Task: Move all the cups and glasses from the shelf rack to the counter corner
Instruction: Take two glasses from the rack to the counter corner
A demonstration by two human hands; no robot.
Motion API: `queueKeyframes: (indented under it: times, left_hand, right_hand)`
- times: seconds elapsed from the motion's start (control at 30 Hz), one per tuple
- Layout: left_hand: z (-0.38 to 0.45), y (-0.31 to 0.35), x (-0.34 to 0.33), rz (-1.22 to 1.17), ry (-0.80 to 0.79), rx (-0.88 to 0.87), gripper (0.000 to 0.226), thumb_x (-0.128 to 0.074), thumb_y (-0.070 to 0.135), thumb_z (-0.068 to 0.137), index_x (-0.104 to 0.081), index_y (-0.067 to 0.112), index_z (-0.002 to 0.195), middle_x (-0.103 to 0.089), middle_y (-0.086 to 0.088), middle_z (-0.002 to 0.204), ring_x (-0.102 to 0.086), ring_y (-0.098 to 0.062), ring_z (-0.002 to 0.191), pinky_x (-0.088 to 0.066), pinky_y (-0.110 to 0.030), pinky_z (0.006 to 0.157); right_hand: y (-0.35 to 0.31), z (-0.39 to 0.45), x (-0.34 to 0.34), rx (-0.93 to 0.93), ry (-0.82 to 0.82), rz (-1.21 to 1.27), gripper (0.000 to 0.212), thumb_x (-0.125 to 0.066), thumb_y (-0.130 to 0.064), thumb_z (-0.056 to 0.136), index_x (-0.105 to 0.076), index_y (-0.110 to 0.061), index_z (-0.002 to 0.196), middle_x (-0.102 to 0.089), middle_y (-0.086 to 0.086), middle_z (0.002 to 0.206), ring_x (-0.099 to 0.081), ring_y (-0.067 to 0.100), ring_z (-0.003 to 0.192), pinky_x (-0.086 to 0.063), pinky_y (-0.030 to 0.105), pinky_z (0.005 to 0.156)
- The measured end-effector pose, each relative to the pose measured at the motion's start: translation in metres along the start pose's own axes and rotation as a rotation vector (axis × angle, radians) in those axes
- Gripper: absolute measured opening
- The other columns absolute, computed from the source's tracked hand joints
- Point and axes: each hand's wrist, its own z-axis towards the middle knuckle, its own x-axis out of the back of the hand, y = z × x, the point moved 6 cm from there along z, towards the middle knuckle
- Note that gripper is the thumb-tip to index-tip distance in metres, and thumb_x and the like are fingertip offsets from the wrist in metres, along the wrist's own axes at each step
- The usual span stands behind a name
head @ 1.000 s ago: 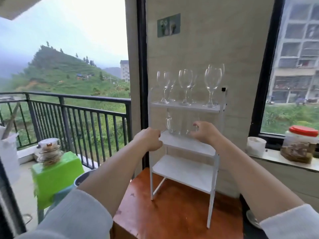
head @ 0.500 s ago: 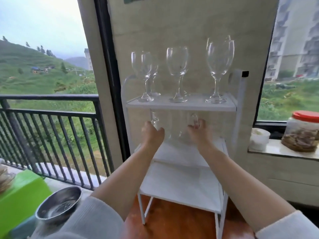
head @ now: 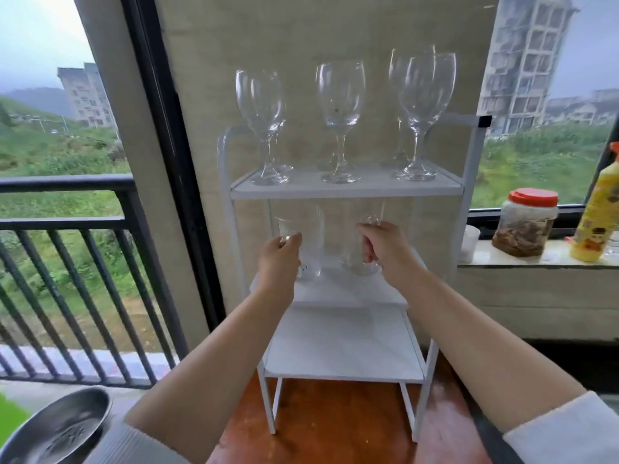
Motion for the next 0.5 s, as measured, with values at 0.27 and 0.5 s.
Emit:
queueKeyframes:
  times: [0.27, 0.5]
  left_hand:
    - [-0.039, -0.001, 0.030, -0.246, 0.052, -0.141, 0.045, -0.055, 0.009, 0.084, -0.024, 0.019, 0.052, -0.021, 0.000, 0.054, -0.021, -0.012, 0.051, -0.021, -0.013, 0.037]
    - [-0.074, 0.001, 0.017, -0.472, -0.045, -0.211, 0.052, -0.058, 0.003, 0.080, -0.022, 0.023, 0.047, -0.026, 0.015, 0.031, -0.022, -0.001, 0.031, -0.022, -0.008, 0.034]
  right_hand:
    - [-0.010, -0.054, 0.013, -0.045, 0.102, 0.227, 0.052, -0.050, -0.031, 0.088, -0.043, -0.018, 0.038, -0.037, -0.004, 0.022, -0.032, 0.008, 0.021, -0.025, 0.024, 0.038]
    - [-0.021, -0.125, 0.060, -0.044, 0.269, 0.358, 0.040, -0.056, -0.012, 0.081, -0.049, -0.018, 0.042, -0.040, -0.007, 0.028, -0.030, 0.004, 0.023, -0.020, 0.013, 0.031]
